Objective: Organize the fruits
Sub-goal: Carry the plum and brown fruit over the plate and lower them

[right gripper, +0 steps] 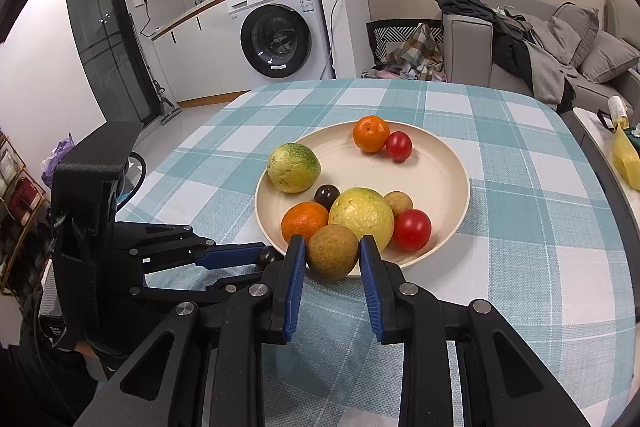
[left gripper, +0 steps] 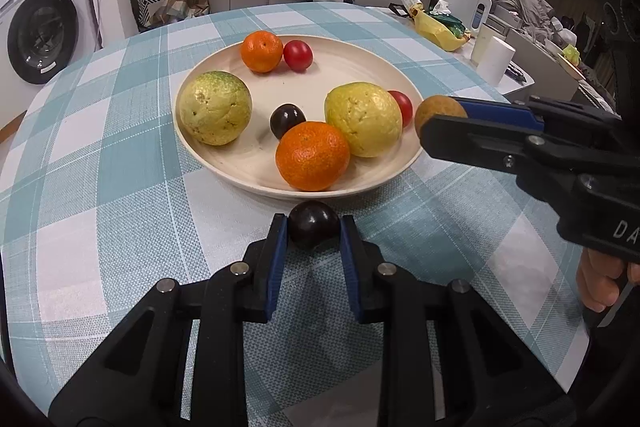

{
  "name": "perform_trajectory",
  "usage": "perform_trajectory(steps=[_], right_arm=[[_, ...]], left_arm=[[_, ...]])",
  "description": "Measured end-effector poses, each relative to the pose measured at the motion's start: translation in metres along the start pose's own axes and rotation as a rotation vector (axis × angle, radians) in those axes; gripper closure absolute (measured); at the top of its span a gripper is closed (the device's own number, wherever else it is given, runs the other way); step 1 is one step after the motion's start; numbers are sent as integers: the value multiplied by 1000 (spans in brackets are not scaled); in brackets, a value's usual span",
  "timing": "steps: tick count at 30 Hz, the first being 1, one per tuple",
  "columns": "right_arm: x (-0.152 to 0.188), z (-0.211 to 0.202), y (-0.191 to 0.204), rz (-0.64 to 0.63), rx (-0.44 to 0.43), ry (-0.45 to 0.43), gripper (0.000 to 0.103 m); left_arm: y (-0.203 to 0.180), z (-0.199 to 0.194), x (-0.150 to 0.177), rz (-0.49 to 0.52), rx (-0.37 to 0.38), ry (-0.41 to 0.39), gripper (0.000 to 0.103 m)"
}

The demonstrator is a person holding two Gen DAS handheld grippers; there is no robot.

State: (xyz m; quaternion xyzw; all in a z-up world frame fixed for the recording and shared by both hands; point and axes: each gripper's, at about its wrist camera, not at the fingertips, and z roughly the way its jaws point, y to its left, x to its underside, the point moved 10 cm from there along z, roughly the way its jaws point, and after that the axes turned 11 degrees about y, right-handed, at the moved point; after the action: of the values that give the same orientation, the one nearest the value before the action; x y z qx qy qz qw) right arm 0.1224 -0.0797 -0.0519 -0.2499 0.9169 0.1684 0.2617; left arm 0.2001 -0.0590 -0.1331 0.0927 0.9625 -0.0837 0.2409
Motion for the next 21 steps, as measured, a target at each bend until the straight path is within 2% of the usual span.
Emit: perform_trajectory(steps=[16, 21], right_arm=[[-3, -4, -4, 7, 6, -12, 75], [-6, -8, -8, 19, 15, -34, 75]], left_arm=[[-11, -19, 4, 32, 41, -46, 80], [-16, -30, 2, 43, 58, -83, 80]])
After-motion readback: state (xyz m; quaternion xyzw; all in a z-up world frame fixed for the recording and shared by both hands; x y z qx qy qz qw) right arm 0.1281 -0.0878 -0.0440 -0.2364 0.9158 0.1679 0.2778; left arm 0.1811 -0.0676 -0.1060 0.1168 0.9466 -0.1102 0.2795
